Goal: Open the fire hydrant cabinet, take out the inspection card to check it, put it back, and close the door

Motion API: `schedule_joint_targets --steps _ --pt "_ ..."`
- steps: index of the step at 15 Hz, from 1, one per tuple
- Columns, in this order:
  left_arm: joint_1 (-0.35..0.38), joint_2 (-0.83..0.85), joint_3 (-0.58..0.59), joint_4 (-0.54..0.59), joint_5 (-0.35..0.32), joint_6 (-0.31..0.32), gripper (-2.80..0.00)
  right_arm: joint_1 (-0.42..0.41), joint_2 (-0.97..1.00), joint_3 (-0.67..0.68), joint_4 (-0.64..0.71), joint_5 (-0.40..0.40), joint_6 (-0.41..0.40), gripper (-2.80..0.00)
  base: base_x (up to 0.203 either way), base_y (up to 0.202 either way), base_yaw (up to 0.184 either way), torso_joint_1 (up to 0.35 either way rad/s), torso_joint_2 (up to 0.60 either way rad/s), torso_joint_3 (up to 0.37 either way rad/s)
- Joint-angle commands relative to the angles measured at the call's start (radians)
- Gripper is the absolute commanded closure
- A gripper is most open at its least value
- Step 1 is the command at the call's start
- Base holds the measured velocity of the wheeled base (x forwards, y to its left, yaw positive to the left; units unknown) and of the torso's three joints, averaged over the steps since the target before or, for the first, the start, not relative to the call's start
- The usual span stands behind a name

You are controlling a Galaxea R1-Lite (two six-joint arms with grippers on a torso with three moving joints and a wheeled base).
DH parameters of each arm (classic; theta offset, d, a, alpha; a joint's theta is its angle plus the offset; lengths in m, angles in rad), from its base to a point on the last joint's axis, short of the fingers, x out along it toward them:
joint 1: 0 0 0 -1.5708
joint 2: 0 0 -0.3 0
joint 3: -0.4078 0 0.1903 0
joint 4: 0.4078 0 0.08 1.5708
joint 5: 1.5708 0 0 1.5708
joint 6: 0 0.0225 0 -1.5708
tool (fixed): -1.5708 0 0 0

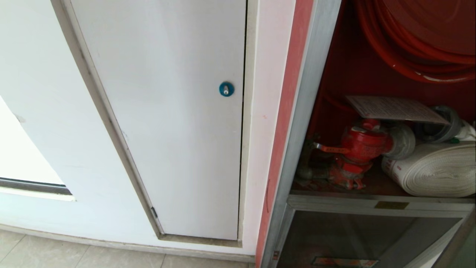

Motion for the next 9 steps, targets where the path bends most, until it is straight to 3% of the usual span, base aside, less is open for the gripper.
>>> schedule_joint_targets --steps 1,9 --pt "0.000 0.000 0.004 0.007 0.000 -0.019 0.00 0.000 0.001 0.000 0.000 0.000 0.000 0.00 0.000 0.000 0.000 0.000 0.00 0.000" --pt "0.000 0.000 0.004 0.007 0.000 -0.056 0.00 -0.001 0.001 0.000 0.000 0.000 0.000 0.00 0.000 0.000 0.000 0.000 0.00 0.000"
